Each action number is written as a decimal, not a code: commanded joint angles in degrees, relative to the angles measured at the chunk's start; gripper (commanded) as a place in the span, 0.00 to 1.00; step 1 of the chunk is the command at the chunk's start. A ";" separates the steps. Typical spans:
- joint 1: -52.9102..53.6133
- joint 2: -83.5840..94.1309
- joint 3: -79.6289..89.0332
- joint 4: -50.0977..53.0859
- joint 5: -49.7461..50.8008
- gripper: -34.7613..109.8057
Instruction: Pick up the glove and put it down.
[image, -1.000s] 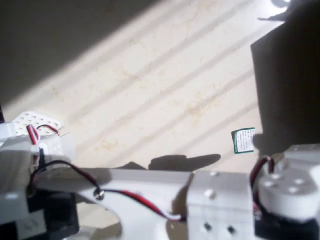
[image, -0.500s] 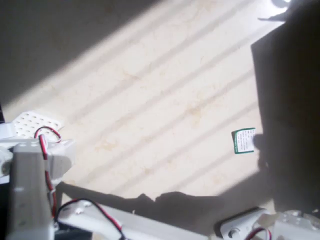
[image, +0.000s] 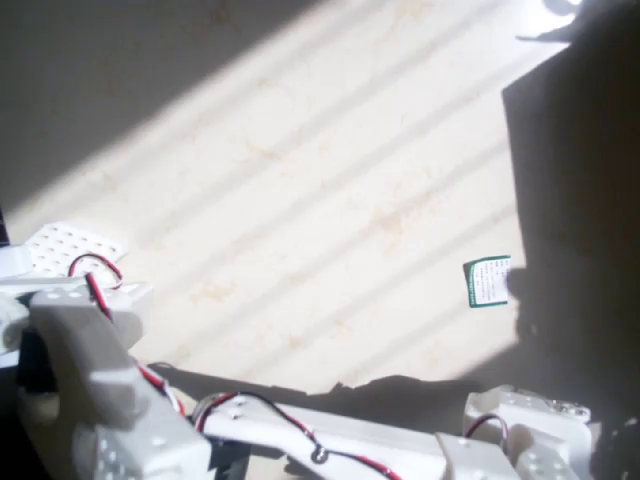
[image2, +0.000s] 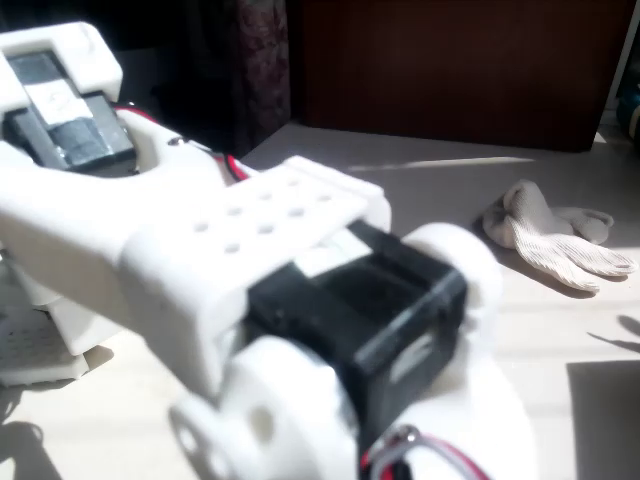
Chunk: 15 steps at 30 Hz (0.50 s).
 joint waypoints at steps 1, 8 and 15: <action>0.09 -1.49 -2.02 -0.62 -0.44 0.24; 0.00 -2.55 -2.29 -1.14 -0.44 0.24; 0.00 -2.46 -2.29 -1.23 -0.44 0.25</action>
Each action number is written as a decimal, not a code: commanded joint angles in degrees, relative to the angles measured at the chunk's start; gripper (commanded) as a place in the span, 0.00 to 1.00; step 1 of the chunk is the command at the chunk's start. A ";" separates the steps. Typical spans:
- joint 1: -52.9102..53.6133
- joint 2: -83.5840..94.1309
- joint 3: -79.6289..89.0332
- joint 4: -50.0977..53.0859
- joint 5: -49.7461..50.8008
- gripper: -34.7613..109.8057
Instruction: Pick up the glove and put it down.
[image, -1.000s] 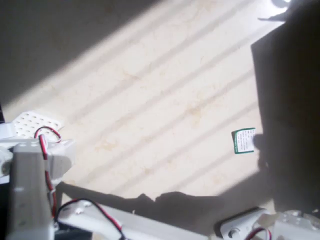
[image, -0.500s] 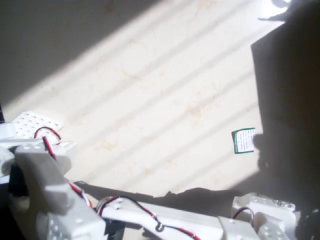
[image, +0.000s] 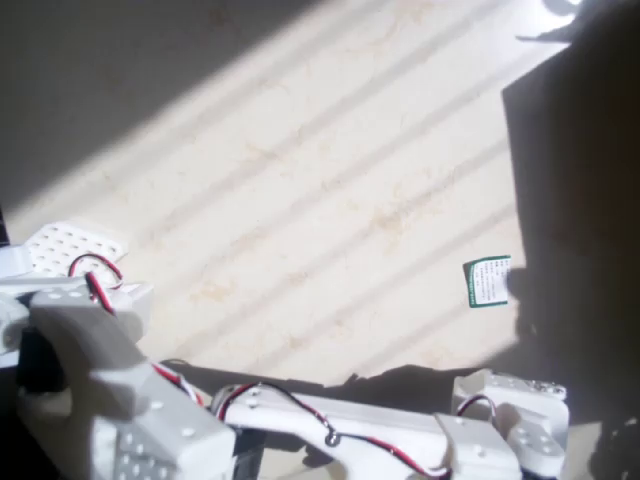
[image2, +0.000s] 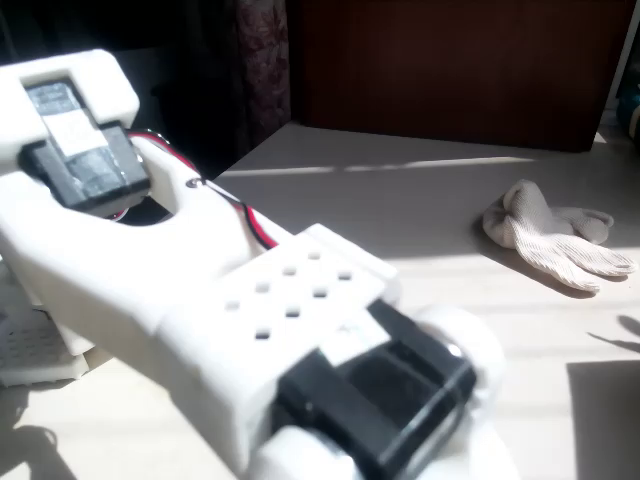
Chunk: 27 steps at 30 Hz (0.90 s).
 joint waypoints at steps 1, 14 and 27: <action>0.00 0.53 -2.02 -0.53 -0.26 0.25; 0.00 0.70 -1.93 0.26 -0.26 0.35; 0.09 0.79 -1.93 0.18 -0.18 0.39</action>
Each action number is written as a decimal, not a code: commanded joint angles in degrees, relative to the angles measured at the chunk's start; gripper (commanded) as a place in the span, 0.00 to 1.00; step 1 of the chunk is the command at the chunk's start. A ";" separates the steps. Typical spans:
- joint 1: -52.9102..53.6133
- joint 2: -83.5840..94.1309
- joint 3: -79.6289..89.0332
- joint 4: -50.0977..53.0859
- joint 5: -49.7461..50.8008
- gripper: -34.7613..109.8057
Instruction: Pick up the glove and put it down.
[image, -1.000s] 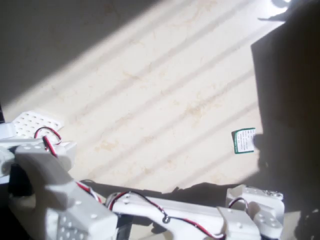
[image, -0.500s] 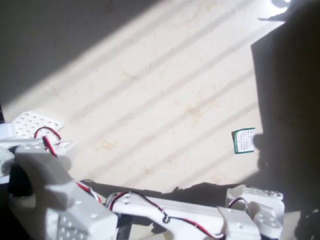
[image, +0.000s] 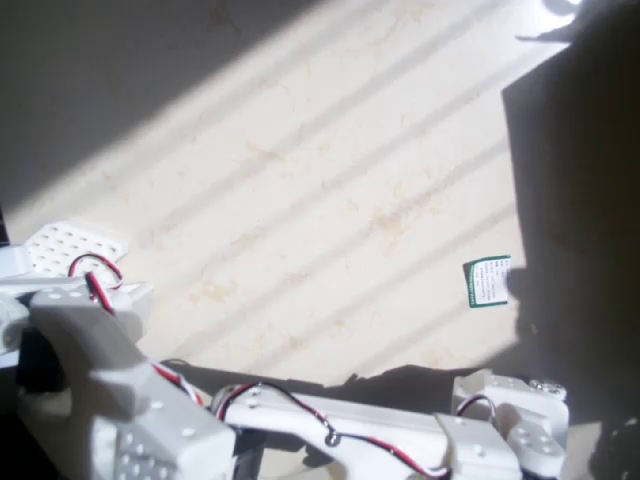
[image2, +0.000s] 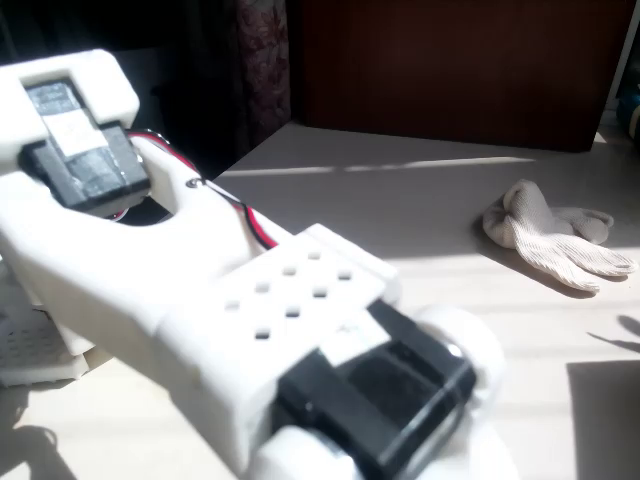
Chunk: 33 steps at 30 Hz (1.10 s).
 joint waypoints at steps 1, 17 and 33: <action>0.09 0.88 -1.93 0.09 -0.18 0.39; -1.85 7.12 -2.02 0.18 -0.26 0.34; -11.07 17.23 -2.02 -0.44 -0.26 0.25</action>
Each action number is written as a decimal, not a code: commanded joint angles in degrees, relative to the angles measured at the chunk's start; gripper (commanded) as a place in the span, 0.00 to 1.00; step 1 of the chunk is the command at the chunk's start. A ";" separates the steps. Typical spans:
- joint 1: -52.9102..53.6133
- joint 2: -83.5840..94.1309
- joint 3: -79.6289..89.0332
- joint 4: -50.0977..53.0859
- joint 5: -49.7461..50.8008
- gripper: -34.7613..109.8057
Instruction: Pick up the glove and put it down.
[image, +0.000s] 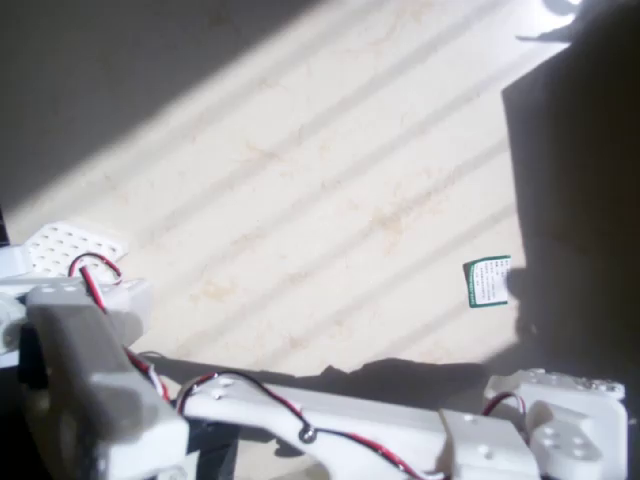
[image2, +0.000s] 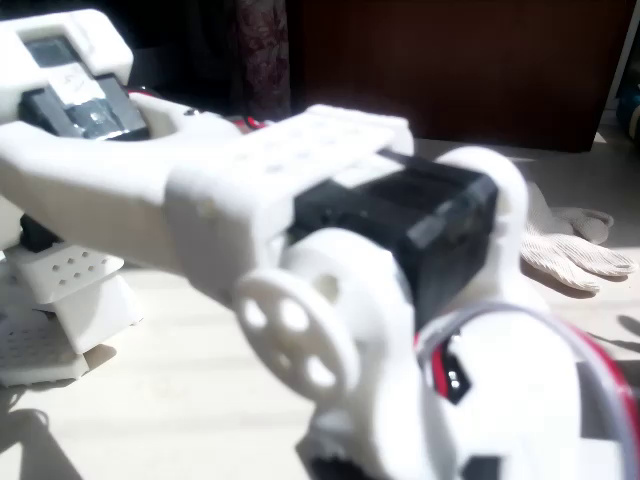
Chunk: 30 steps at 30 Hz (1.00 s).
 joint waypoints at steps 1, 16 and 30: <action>-5.54 7.03 -2.02 -0.44 -0.18 0.25; -19.42 2.64 -1.41 -0.44 0.53 0.25; -19.34 -2.46 -1.23 -0.09 -0.18 0.24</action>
